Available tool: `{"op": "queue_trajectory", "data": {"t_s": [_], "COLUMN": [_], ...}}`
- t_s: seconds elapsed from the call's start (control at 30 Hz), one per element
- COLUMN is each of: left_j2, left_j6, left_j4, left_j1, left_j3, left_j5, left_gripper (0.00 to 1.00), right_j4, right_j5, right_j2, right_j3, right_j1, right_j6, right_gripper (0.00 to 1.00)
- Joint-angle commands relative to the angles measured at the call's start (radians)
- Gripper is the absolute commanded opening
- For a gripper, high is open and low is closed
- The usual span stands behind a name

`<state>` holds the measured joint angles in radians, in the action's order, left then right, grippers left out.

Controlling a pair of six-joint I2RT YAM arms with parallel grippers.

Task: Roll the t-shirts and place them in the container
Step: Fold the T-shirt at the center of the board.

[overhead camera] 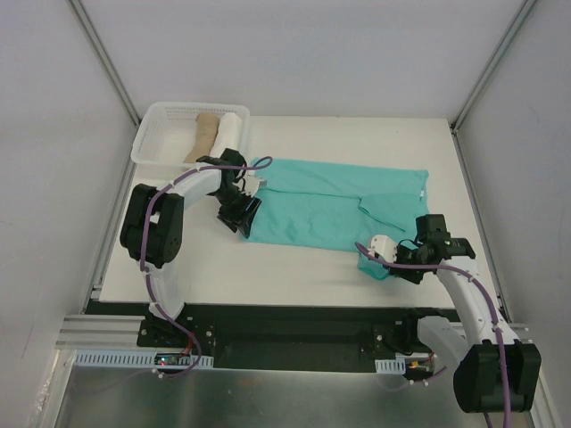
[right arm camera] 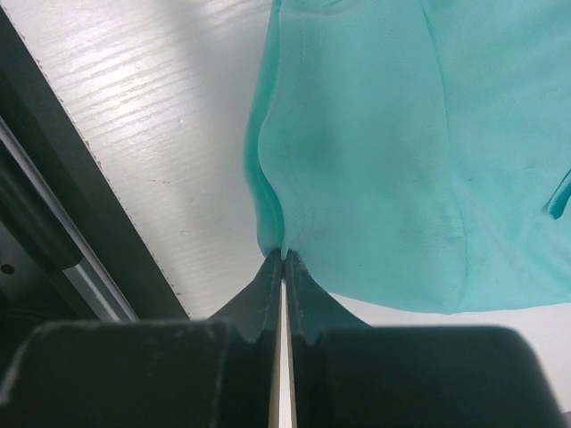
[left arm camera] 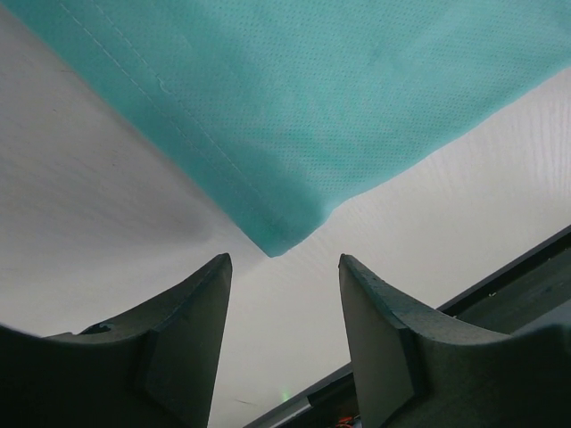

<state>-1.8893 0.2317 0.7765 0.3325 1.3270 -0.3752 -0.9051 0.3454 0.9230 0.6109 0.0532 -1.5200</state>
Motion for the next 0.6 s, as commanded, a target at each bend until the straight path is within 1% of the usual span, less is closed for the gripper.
{"op": "queue_trajectory", "data": {"t_s": [0.0,0.1,0.23,0.3,0.57], "left_j2": [-0.001,-0.005,-0.034,-0.037,-0.079], "left_j6": [-0.005,0.001,0.008,0.009,0.012], "left_j4": [0.06,0.056,0.06,0.06,0.06], "left_j1": [-0.006,-0.004,0.002,0.003,0.017], "left_j3": [0.014,0.006,0.015,0.017,0.038], "left_j5": [-0.028,-0.03,-0.034,-0.034,-0.028], "left_gripper": [0.51,0.5,0.43,0.42,0.4], "right_j4": [0.009,0.017,0.023,0.025,0.049], "right_j5": [-0.005,-0.005,-0.009,-0.014,-0.029], "right_j2": [0.013,0.022,0.031,0.03,0.03], "right_j3": [0.004,0.006,0.015,0.013,0.009], "right_j1": [0.005,0.005,0.005,0.005,0.005], "right_j6": [0.032,0.026,0.05,0.053,0.113], "right_gripper": [0.01,0.01,0.01,0.01,0.01]}}
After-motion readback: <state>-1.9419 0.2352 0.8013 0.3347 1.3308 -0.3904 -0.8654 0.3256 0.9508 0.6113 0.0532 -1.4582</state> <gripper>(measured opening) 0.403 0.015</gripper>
